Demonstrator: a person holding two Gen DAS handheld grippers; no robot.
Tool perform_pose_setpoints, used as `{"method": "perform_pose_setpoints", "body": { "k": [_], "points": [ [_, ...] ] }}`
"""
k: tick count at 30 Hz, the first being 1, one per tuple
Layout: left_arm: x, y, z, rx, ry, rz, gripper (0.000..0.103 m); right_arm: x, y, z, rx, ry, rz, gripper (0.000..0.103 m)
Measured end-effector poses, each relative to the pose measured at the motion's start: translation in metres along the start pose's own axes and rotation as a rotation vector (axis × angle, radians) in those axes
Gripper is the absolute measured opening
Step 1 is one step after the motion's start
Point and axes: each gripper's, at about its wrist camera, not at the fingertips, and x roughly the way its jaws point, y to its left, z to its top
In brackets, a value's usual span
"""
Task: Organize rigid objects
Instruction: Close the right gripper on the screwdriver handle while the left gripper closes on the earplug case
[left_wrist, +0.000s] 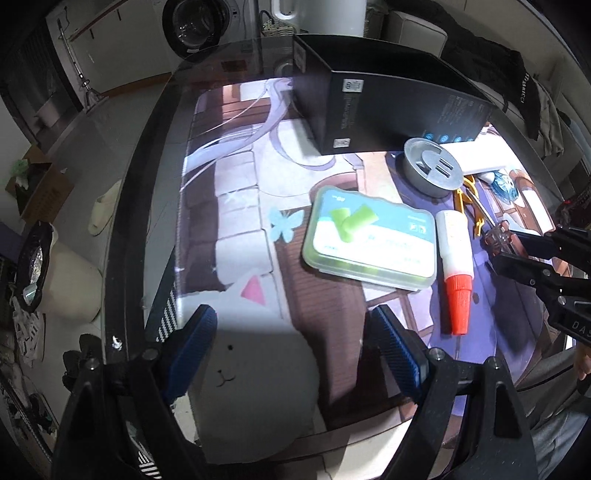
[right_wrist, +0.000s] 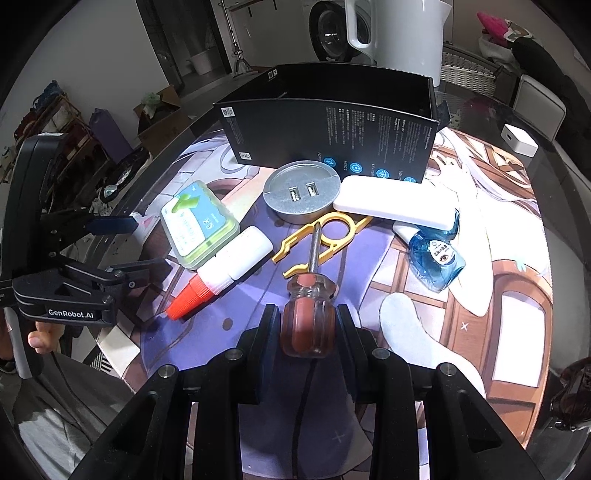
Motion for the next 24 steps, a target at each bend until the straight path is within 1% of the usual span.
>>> {"method": "perform_pose_setpoints", "body": {
  "k": [3,7,8,10,14,15,17,19,22,24],
  "points": [
    [-0.003,0.002,0.005,-0.013,-0.017,-0.023,0.086,0.001,0.0,0.003,0.007,0.001,0.006,0.031],
    [0.0,-0.006,0.018,0.019,-0.026,-0.001,0.086,0.005,0.003,0.008,-0.001,0.0,0.008,0.032],
    [0.0,-0.01,0.022,0.055,-0.038,-0.004,0.086,0.005,0.003,0.009,-0.006,-0.002,0.006,0.032],
    [0.0,-0.024,0.03,0.175,-0.058,-0.017,0.086,0.005,0.003,0.008,-0.011,-0.002,0.009,0.032],
    [0.003,-0.048,0.044,0.321,-0.082,-0.022,0.087,0.004,-0.001,0.008,-0.001,-0.001,0.028,0.032],
    [0.005,-0.054,0.048,0.366,-0.091,-0.015,0.087,0.004,-0.002,0.008,0.0,0.0,0.033,0.032],
    [0.011,-0.062,0.056,0.424,-0.107,0.011,0.087,0.003,-0.003,0.007,0.0,-0.001,0.04,0.032],
    [0.018,-0.066,0.065,0.434,-0.115,0.027,0.087,0.003,-0.004,0.008,0.001,-0.001,0.046,0.032],
    [0.024,-0.072,0.076,0.444,-0.117,-0.01,0.087,0.002,-0.006,0.009,0.005,0.002,0.056,0.033],
    [0.03,-0.071,0.081,0.422,-0.096,-0.026,0.087,0.002,-0.007,0.01,0.004,0.003,0.06,0.033]
  ]
}}
